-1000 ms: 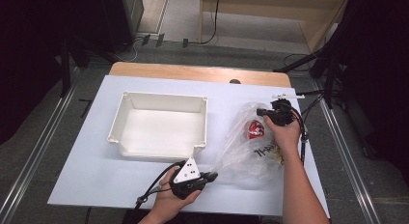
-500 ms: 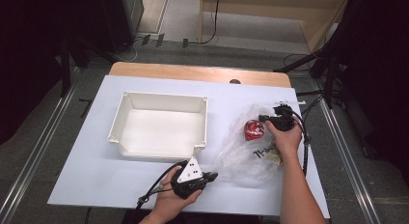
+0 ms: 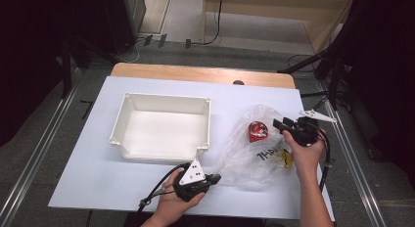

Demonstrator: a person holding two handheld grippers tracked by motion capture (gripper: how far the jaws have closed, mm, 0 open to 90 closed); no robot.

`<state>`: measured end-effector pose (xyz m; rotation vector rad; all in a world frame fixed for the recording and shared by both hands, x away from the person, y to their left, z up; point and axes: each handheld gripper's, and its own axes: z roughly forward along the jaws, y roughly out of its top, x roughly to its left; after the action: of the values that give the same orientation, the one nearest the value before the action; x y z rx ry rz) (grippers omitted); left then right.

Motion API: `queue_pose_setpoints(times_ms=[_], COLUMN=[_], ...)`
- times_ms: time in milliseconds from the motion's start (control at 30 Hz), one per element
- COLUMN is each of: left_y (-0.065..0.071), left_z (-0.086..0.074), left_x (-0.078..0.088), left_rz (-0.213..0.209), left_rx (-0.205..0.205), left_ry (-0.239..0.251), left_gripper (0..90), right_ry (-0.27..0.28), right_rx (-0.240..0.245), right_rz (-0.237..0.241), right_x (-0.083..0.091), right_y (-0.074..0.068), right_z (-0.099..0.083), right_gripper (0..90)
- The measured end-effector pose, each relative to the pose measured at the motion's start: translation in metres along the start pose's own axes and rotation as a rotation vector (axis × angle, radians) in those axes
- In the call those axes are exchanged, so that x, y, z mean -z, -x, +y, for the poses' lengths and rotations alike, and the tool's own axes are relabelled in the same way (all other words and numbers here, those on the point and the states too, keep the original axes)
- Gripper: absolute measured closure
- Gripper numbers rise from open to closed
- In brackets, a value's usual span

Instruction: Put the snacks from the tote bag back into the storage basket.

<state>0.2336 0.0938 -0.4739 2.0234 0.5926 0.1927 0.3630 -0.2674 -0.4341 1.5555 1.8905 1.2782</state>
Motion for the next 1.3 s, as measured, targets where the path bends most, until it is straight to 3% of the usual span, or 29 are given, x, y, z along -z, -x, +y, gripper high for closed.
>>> queue_pose_setpoints(times_ms=[133,267,433,500,667,900,1033,1100,1200,1300], left_y=[0.0,0.001,0.0,-0.001,-0.001,-0.002,-0.002,-0.002,-0.003,-0.002], left_z=[0.0,0.0,-0.001,-0.001,-0.001,0.0,-0.001,-0.001,-0.001,-0.001], left_x=[0.0,0.0,0.001,0.001,0.002,0.001,0.001,0.002,0.002,0.002], left_rz=[-0.002,-0.003,-0.012,-0.016,-0.02,-0.017,-0.018,-0.018,-0.015,-0.01], left_rx=[-0.003,-0.004,-0.001,0.002,0.003,0.007,0.012,0.015,0.019,0.018], left_ry=[0.005,0.01,0.014,0.017,0.016,0.013,0.014,0.015,0.02,0.018], left_gripper=[88.3,88.0,87.6,87.4,87.2,85.5,84.2,82.8,80.6,79.1], right_ry=[0.055,0.085,0.02,0.015,-0.054,-0.164,-0.195,-0.2,-0.203,-0.191], right_rx=[0.037,0.035,0.06,0.023,0.041,0.044,0.053,0.043,0.027,0.011], right_rz=[0.006,0.055,0.062,0.087,0.087,0.034,0.012,-0.025,-0.091,-0.126], right_x=[0.028,0.043,0.033,0.029,0.019,0.008,0.008,0.011,0.017,0.024], right_y=[-0.019,-0.038,-0.052,-0.051,-0.051,-0.044,-0.042,-0.039,-0.033,-0.031], right_z=[-0.01,-0.027,-0.05,-0.055,-0.064,-0.076,-0.08,-0.08,-0.081,-0.08], right_gripper=[48.6,48.6,45.1,45.2,57.8,71.5,82.4,88.9,90.0,87.7])
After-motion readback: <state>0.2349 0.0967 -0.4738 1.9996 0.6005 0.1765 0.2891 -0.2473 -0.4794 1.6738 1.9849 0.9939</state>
